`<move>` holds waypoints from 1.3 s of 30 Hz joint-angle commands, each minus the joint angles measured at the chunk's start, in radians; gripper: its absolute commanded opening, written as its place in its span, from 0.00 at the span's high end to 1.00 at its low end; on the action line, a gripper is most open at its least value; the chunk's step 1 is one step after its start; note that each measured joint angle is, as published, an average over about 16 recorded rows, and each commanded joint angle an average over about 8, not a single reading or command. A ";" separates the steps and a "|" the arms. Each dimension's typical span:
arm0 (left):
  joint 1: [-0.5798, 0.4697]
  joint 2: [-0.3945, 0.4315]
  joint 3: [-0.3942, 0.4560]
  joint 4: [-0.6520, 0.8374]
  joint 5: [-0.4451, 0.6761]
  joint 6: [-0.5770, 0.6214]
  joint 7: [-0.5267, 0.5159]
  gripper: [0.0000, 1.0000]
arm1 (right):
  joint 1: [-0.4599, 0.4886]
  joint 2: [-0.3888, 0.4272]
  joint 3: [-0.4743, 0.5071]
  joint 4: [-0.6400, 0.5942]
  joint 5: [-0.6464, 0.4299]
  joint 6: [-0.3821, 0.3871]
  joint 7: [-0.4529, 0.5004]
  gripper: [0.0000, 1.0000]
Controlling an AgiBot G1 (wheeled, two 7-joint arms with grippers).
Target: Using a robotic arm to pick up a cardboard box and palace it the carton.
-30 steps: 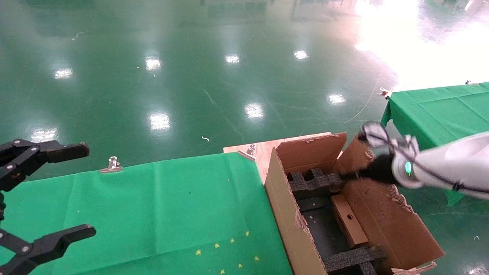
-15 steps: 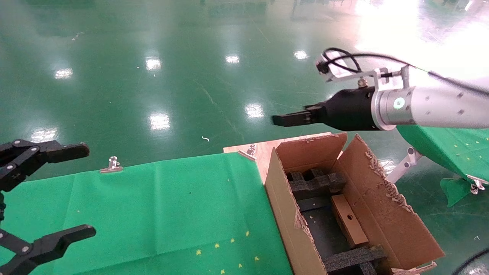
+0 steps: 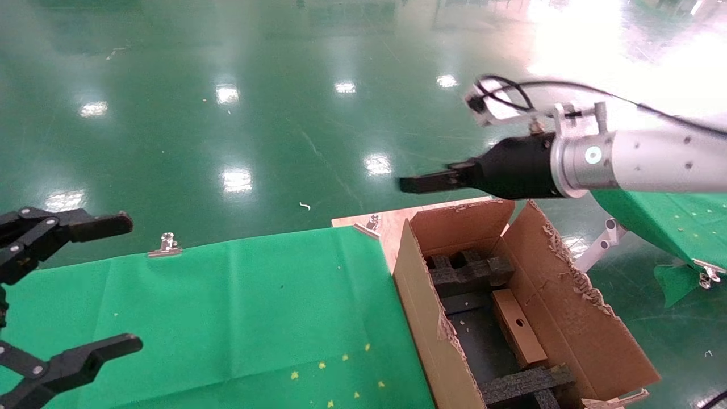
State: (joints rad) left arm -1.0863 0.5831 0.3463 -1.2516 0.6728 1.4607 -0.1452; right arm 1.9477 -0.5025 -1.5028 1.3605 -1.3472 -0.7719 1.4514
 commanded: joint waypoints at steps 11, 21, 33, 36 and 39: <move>0.000 0.000 0.000 0.000 0.000 0.000 0.000 0.00 | -0.168 -0.021 0.234 -0.014 0.117 -0.138 -0.241 0.00; 0.000 0.000 0.000 0.000 0.000 0.000 0.000 0.00 | -0.322 -0.040 0.450 -0.028 0.226 -0.266 -0.464 0.00; 0.000 0.000 0.000 0.000 0.000 0.000 0.000 0.00 | -0.506 -0.063 0.709 -0.044 0.357 -0.419 -0.732 0.00; 0.000 0.000 0.000 0.000 0.000 0.000 0.000 0.00 | -0.553 -0.069 0.774 -0.048 0.390 -0.458 -0.799 0.00; 0.000 0.000 0.000 0.000 0.000 0.000 0.000 0.00 | -0.599 -0.075 0.838 -0.052 0.422 -0.496 -0.866 0.00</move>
State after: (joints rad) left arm -1.0864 0.5830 0.3465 -1.2515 0.6726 1.4606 -0.1450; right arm 1.3490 -0.5771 -0.6644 1.3083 -0.9250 -1.2678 0.5855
